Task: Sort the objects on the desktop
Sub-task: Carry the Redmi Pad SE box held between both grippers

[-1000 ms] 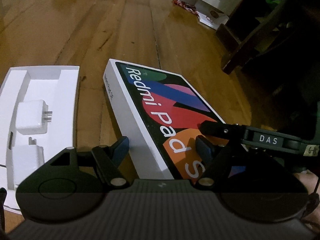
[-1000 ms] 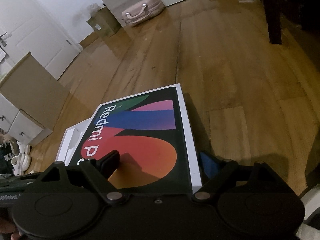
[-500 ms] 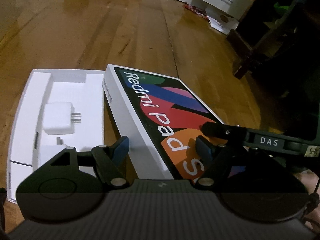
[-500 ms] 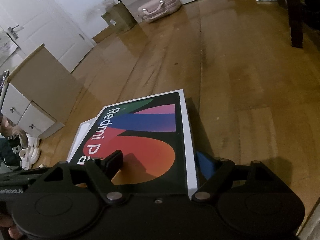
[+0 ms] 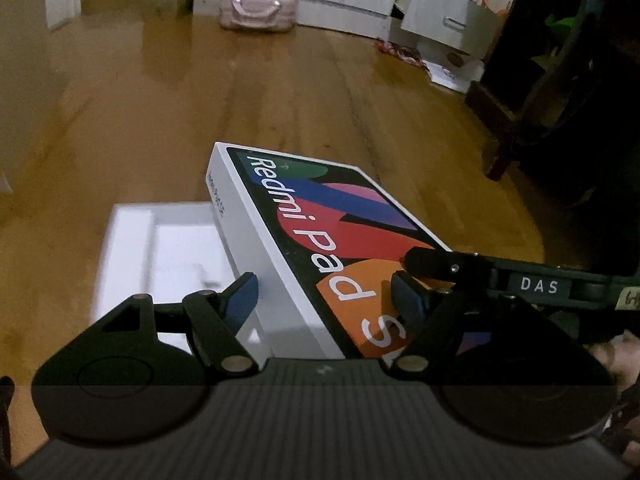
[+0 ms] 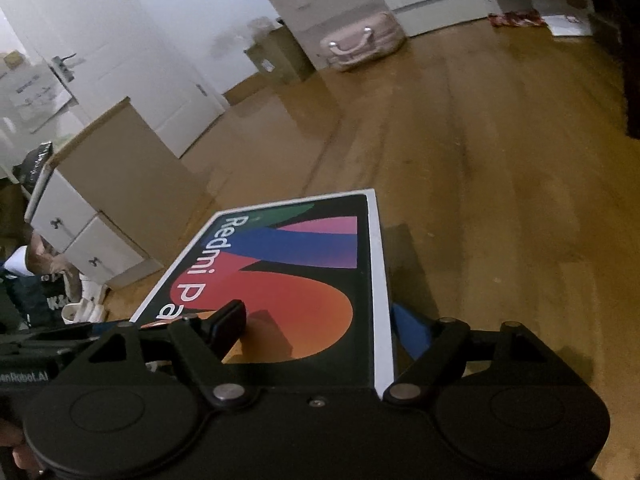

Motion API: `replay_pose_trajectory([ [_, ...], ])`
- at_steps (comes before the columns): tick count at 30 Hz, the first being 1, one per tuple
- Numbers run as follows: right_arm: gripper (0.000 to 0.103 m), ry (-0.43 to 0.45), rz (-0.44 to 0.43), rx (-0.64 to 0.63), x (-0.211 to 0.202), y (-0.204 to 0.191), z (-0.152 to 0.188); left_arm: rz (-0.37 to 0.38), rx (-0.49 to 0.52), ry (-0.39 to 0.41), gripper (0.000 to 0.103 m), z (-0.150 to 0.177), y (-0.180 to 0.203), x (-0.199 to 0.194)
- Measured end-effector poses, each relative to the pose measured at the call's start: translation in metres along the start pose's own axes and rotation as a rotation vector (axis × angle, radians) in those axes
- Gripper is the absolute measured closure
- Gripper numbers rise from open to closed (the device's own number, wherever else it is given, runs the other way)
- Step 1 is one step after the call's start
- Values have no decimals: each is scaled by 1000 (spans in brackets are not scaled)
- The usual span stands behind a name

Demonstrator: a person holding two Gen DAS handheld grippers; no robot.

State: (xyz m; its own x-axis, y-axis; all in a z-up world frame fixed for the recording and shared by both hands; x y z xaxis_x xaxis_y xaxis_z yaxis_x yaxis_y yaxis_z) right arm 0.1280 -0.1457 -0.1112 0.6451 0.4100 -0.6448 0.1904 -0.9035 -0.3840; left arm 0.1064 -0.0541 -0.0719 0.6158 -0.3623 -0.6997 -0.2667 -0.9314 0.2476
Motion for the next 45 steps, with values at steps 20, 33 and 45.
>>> replay_pose_trajectory([
  [20,18,-62,-110,-95,68,-92,17,-67,-172,62,31,12,-123,-21],
  [33,18,-110,-73,-114,85,-101,33,-121,-291,-6,31,36,-148,4],
  [45,18,-129,-77,-126,89,-109,47,-171,-349,-55,27,55,-159,14],
])
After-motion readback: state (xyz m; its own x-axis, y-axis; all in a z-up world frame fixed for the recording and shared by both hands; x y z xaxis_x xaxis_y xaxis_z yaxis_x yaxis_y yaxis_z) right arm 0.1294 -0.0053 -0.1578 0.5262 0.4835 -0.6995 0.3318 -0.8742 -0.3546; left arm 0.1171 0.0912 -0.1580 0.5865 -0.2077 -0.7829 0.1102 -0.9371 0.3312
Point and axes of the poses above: each gripper's, at about its wrist camera, not at the fingertips, and x roughly the way its jaws point, y to its right, z to its underside, the point moved 5 cm from there along x, roughly the way its jaws point, and after that the axes turned 5 degrees about z, right-handed, at the moved point
